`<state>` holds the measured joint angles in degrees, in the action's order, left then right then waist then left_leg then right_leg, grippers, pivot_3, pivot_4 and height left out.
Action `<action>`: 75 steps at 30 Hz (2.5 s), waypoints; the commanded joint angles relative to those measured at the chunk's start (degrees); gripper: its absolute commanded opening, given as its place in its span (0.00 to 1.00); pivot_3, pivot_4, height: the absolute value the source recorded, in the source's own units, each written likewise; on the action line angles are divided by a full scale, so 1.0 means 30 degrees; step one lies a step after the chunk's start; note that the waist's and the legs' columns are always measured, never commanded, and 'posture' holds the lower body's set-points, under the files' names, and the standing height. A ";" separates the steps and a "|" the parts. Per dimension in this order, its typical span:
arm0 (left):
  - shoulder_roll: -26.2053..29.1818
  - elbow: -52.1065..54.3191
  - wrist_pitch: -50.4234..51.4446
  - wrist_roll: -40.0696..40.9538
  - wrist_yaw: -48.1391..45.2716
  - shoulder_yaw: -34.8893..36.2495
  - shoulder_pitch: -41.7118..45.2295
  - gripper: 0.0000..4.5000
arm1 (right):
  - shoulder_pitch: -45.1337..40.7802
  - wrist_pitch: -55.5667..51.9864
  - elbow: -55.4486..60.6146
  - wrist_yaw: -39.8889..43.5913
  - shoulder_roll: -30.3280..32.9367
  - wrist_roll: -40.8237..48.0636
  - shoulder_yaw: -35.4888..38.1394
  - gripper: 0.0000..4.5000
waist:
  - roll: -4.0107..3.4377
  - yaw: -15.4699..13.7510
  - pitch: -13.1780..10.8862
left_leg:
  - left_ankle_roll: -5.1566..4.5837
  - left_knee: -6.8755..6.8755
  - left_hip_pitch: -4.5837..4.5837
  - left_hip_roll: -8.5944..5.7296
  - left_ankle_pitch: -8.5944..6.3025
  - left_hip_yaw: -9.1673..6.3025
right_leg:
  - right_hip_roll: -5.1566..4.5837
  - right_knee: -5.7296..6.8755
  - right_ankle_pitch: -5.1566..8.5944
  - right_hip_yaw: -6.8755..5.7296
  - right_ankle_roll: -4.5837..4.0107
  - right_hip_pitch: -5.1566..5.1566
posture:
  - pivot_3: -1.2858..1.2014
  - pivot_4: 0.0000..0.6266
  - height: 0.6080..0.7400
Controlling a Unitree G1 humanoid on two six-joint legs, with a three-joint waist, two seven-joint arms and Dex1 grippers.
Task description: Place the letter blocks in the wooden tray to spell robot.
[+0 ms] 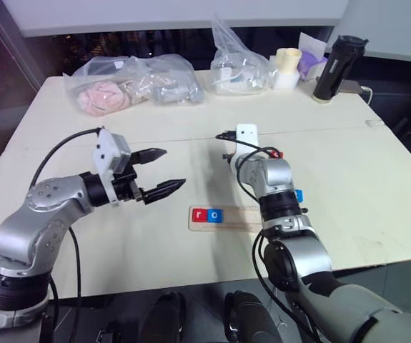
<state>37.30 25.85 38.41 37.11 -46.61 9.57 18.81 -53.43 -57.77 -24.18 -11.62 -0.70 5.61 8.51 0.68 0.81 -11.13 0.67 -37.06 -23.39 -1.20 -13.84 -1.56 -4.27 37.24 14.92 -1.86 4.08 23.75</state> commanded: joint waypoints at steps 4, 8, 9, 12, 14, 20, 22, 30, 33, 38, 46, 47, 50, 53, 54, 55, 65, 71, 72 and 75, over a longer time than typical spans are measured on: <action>-0.0097 0.0460 -0.0690 0.0038 -0.0299 -0.0654 -0.0718 1.00 | 0.3737 -0.6410 1.1393 0.3976 0.4956 0.1213 -0.2390 0.26 | -0.0004 -0.0134 -0.0002 | -0.0018 0.0006 -0.0036 -0.0036 -0.0011 0.0001 | -0.0043 -0.0034 0.0003 -0.0002 0.0006 0.0011 | 0.52 0.24 1.00; -0.0146 0.0552 -0.1043 -0.0045 -0.0454 -0.0983 -0.1218 1.00 | 0.6464 -1.0398 1.7624 0.5762 0.7491 0.2651 -0.1320 0.26 | 0.0001 0.0036 0.0000 | -0.0054 0.0017 -0.0046 -0.0035 -0.0034 0.0017 | -0.0076 -0.0063 0.0007 -0.0002 0.0014 0.0018 | 0.52 0.24 1.00; -0.0146 0.0597 -0.1072 0.0030 -0.0480 -0.1001 -0.1291 1.00 | 0.6851 -1.1085 1.8512 0.5971 0.7805 0.2798 -0.0963 0.26 | -0.0001 0.0051 -0.0002 | -0.0055 0.0022 -0.0036 -0.0019 -0.0034 0.0017 | -0.0068 -0.0056 0.0007 -0.0002 0.0015 0.0021 | 0.52 0.24 1.00; 0.0114 0.0768 -0.1408 -0.0020 -0.1090 -0.1241 -0.1873 1.00 | 0.9092 -1.1575 2.1471 0.6394 0.8578 0.3747 0.0236 0.26 | -0.0001 -0.0011 -0.0002 | -0.0054 0.0026 -0.0027 0.0035 -0.0034 0.0013 | -0.0013 -0.0043 0.0010 -0.0002 0.0007 0.0042 | 0.52 0.24 1.00; 0.0146 0.0569 -0.1676 -0.0285 -0.1175 -0.1448 -0.1991 1.00 | 1.0986 -1.1575 2.3540 0.6350 0.8660 0.4485 0.0956 0.26 | 0.0000 -0.0097 -0.0001 | -0.0054 0.0025 -0.0025 0.0048 -0.0033 -0.0004 | 0.0014 -0.0045 0.0015 -0.0003 -0.0001 0.0037 | 0.52 0.24 1.00; -0.0011 0.0258 -0.1805 -0.0349 -0.1077 -0.1604 -0.1714 1.00 | 1.4813 -1.1575 2.6012 0.4889 0.7889 0.4905 0.1548 0.26 | 0.0003 -0.0059 0.0000 | -0.0050 -0.0027 -0.0030 0.0034 -0.0032 0.0016 | -0.0026 -0.0077 0.0049 0.0004 -0.0059 0.0006 | 0.52 0.24 1.00; 0.0030 0.0246 -0.1783 -0.0349 -0.1140 -0.1617 -0.1730 1.00 | 1.5650 -1.1575 2.6151 0.4470 0.7290 0.4955 0.1492 0.26 | 0.0004 -0.0064 0.0000 | -0.0050 -0.0034 -0.0026 0.0024 -0.0032 0.0024 | -0.0045 -0.0089 0.0049 0.0005 -0.0058 -0.0003 | 0.52 0.24 1.00; 0.0233 0.0290 -0.1790 -0.0568 -0.1175 -0.1530 -0.1945 1.00 | 1.6361 -1.1575 2.5853 0.3541 0.6301 0.5041 0.1511 0.37 | 0.0003 -0.0077 0.0000 | -0.0049 -0.0025 -0.0028 0.0022 -0.0032 0.0022 | -0.0048 -0.0091 0.0050 0.0004 -0.0058 0.0003 | 0.52 0.24 1.00; 0.0299 0.0319 -0.1747 -0.0560 -0.1082 -0.1449 -0.1990 1.00 | 1.6476 -1.1575 2.5779 0.3662 0.6621 0.5240 0.1602 0.71 | 0.0003 -0.0080 0.0000 | -0.0049 -0.0023 -0.0029 0.0020 -0.0033 0.0023 | -0.0051 -0.0098 0.0052 0.0004 -0.0058 0.0003 | 0.52 0.24 1.00; 0.0284 0.0340 -0.1711 -0.0510 -0.0940 -0.1411 -0.1998 1.00 | 1.5253 -1.1575 2.5547 0.7473 1.0767 0.8187 0.1767 0.99 | 0.0002 -0.0065 -0.0004 | -0.0050 -0.0024 -0.0031 0.0012 -0.0033 0.0025 | -0.0059 -0.0115 0.0052 0.0004 -0.0057 -0.0004 | 0.52 0.24 1.00; 0.0281 0.0152 -0.1826 -0.0553 -0.0977 -0.1432 -0.1936 1.00 | 1.7208 0.5041 2.1954 2.2473 2.1971 0.6727 0.1288 0.99 | -0.0001 -0.0373 -0.0034 | -0.0057 0.0040 -0.0025 0.0031 -0.0038 -0.0028 | -0.0015 -0.0276 0.0105 -0.0076 0.0031 -0.0084 | 0.52 0.24 1.00; 0.0304 0.0136 -0.1875 -0.0610 -0.1005 -0.1468 -0.1958 1.00 | 1.7978 0.7061 2.0939 2.3651 2.2695 0.5950 0.1121 0.99 | 0.0000 -0.0421 -0.0035 | -0.0067 0.0052 -0.0024 0.0044 -0.0046 -0.0027 | 0.0012 -0.0335 0.0099 -0.0077 0.0040 -0.0113 | 0.52 0.24 1.00; 0.0444 0.0198 -0.1950 -0.0634 -0.1091 -0.1398 -0.2024 1.00 | 1.7323 1.0520 1.6430 2.5754 2.3335 0.4709 -0.0588 0.99 | 0.0019 -0.0449 -0.0046 | -0.0101 0.0016 -0.0032 0.0028 -0.0070 0.0023 | 0.0019 -0.0381 0.0027 -0.0032 0.0081 -0.0139 | 0.52 0.24 1.00; 0.0645 0.0505 -0.1981 -0.0582 -0.1085 -0.1167 -0.2343 1.00 | 1.6186 1.2672 1.3410 2.7393 2.3261 0.3994 -0.1795 0.99 | 0.0028 -0.0473 -0.0056 | -0.0120 -0.0025 -0.0031 -0.0006 -0.0080 0.0088 | -0.0086 -0.0384 0.0013 0.0007 0.0072 -0.0136 | 0.52 0.24 1.00; 0.0697 0.0659 -0.1876 -0.0382 -0.1074 -0.1050 -0.2481 1.00 | 1.5901 1.3103 1.2692 2.7686 2.3243 0.3703 -0.2101 0.99 | 0.0034 -0.0479 -0.0059 | -0.0123 -0.0030 -0.0031 -0.0008 -0.0082 0.0090 | -0.0092 -0.0385 0.0012 0.0011 0.0066 -0.0136 | 0.52 0.24 1.00; 0.0753 0.0804 -0.1829 -0.0273 -0.1048 -0.0980 -0.2600 1.00 | 1.5586 1.3543 1.2004 2.7927 2.3160 0.3417 -0.2418 0.99 | 0.0029 -0.0500 -0.0062 | -0.0123 -0.0033 -0.0026 -0.0004 -0.0082 0.0088 | -0.0092 -0.0382 0.0009 0.0012 0.0058 -0.0137 | 0.52 0.24 1.00; 0.0926 0.1793 -0.1330 0.0406 -0.0599 -0.0738 -0.3022 1.00 | 1.4626 1.4709 1.0138 2.8538 2.1608 0.2452 -0.3970 0.99 | 0.0026 -0.0534 -0.0061 | -0.0120 -0.0023 -0.0028 0.0002 -0.0082 0.0072 | -0.0110 -0.0377 0.0001 0.0014 0.0039 -0.0132 | 0.52 0.24 1.00; 0.1073 0.1776 -0.1269 0.0449 -0.0445 -0.0805 -0.2961 1.00 | 1.4114 1.5163 0.9165 2.8513 2.0945 0.1699 -0.4488 0.99 | 0.0021 -0.0529 -0.0058 | -0.0118 -0.0037 -0.0020 0.0002 -0.0081 0.0075 | -0.0107 -0.0366 -0.0012 0.0018 0.0019 -0.0133 | 0.52 0.24 1.00; 0.1120 0.1796 -0.1298 0.0399 -0.0461 -0.0865 -0.2992 1.00 | 1.3998 1.5315 0.8954 2.8411 2.0817 0.1515 -0.4561 0.99 | 0.0021 -0.0524 -0.0057 | -0.0118 -0.0036 -0.0020 0.0003 -0.0081 0.0074 | -0.0104 -0.0365 -0.0012 0.0018 0.0018 -0.0133 | 0.52 0.24 1.00; 0.1129 0.1808 -0.1285 0.0347 -0.0371 -0.0969 -0.2942 1.00 | 1.3781 1.5547 0.8483 2.8346 2.0564 0.1139 -0.4748 0.82 | 0.0020 -0.0515 -0.0057 | -0.0118 -0.0037 -0.0019 0.0002 -0.0081 0.0079 | -0.0102 -0.0366 -0.0013 0.0020 0.0020 -0.0133 | 0.52 0.24 1.00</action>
<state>40.23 29.45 34.73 37.79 -48.10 5.94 9.54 -11.53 -11.89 1.60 73.50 61.23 9.58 -5.87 0.74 -0.73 -11.30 0.31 -37.17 -23.44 -1.19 -14.08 -1.33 -4.58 36.15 14.88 -1.80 4.14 23.35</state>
